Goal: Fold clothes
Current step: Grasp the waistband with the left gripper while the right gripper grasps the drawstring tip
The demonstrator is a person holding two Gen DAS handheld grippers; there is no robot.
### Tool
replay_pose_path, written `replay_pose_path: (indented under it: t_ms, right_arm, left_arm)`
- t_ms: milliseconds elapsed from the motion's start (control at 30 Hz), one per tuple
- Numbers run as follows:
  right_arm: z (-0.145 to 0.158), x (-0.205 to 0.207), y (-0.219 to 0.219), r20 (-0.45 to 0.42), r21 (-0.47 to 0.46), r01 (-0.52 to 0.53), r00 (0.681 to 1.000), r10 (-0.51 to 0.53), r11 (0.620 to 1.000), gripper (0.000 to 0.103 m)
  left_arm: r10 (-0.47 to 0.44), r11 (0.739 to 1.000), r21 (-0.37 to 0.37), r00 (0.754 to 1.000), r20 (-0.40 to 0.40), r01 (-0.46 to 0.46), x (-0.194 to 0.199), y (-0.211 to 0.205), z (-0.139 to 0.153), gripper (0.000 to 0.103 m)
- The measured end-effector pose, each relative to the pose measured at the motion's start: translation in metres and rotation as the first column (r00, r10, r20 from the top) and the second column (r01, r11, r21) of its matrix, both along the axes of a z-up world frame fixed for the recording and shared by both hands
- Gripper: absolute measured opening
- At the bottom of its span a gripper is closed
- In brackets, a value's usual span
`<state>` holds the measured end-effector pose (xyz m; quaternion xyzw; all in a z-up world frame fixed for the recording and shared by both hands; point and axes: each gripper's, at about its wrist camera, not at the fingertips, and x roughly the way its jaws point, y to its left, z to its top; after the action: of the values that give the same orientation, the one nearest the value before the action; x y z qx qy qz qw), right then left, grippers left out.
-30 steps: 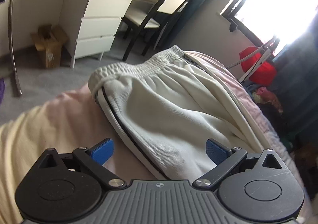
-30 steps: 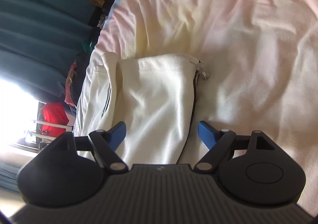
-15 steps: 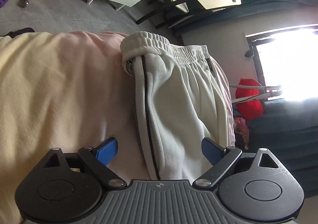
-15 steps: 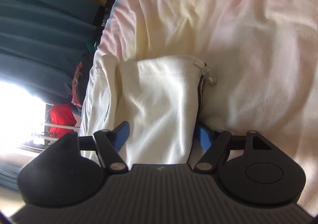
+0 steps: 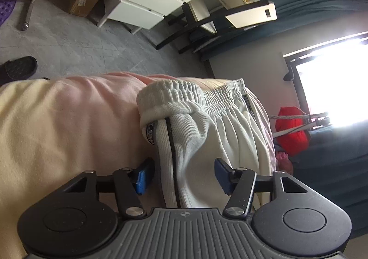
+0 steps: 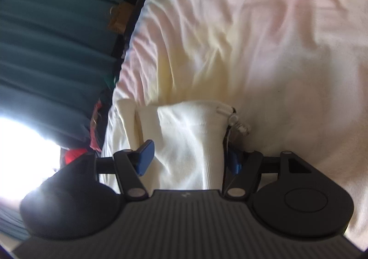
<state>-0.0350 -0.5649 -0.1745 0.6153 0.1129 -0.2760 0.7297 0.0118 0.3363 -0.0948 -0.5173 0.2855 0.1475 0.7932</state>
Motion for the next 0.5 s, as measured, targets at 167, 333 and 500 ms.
replay_pose_path:
  t_ms: [167,333,500]
  right_arm:
    - [0.001,-0.001,-0.004,-0.024,-0.013,0.005,1.0,-0.006,1.0,0.035]
    - [0.01,0.008,-0.004,-0.035,-0.052,0.005,0.999,-0.007,0.999,0.012]
    - [0.034,0.006,0.006,-0.014,-0.151,0.024,1.0,-0.027,0.988,0.009]
  left_arm:
    - [-0.031,0.998,0.06,1.0,0.003,0.031,0.027,-0.008,0.002,0.053]
    - [-0.056,0.989,0.137,0.998,0.004,0.055,0.041,-0.014,0.005,0.019]
    - [-0.059,0.986,0.163,0.993,0.1,0.042,0.031,-0.015,0.021,0.015]
